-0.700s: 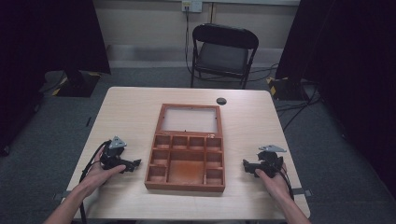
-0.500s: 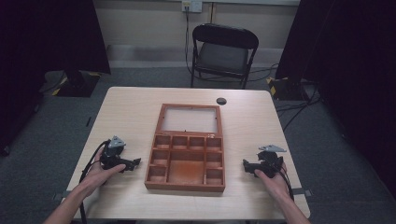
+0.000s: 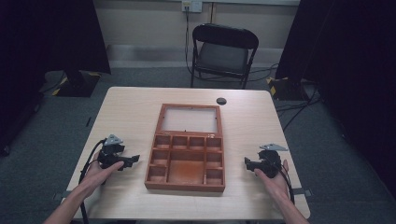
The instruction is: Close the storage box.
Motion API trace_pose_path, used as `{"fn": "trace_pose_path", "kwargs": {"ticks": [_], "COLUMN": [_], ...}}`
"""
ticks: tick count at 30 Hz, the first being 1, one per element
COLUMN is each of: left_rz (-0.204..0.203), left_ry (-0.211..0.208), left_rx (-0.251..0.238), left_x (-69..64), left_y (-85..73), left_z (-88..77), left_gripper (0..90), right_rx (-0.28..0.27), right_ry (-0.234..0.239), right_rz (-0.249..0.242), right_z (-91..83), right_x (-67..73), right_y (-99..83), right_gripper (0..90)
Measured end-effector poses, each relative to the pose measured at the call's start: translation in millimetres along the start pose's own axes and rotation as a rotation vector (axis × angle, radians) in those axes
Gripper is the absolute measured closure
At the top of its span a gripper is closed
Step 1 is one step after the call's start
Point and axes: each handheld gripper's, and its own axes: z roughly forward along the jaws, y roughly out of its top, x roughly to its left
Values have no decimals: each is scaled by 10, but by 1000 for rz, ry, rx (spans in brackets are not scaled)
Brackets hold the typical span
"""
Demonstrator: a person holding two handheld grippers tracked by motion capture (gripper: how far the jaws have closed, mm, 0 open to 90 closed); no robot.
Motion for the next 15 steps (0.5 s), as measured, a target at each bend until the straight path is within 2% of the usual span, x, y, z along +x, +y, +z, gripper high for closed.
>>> {"fn": "trace_pose_path", "kwargs": {"ticks": [3, 5, 7, 8, 9, 11, 13, 14, 15], "left_rz": [-2, -11, -2, 20, 24, 33, 35, 35, 25], "left_ry": [3, 0, 2, -1, -8, -13, -14, -14, -13], "left_rx": [-18, -27, -34, -42, -48, -48, -74, -74, -94], "left_x": [2, -10, -34, -70, -92, -104, -140, -140, -154], "left_y": [31, 61, 95, 130, 147, 169, 245, 245, 265], "left_z": [-27, -30, -41, -55, -56, -62, -80, -80, -84], "left_gripper": [163, 164, 164, 164, 164, 163, 163, 163, 163], "right_rx": [-22, -33, -49, -67, -88, -101, -122, -130, -130], "right_ry": [10, -7, 10, 34, 48, 51, 64, 77, 77], "right_rz": [-3, -21, -17, -25, -23, -32, -61, -62, -62], "right_z": [-41, -71, -96, -120, -139, -150, -167, -169, -169], "right_x": [14, 29, 33, 37, 40, 45, 84, 100, 100], "right_y": [33, 54, 66, 89, 104, 127, 211, 241, 241], "right_gripper": [162, 169, 169, 177, 185, 185, 208, 208, 208]}}
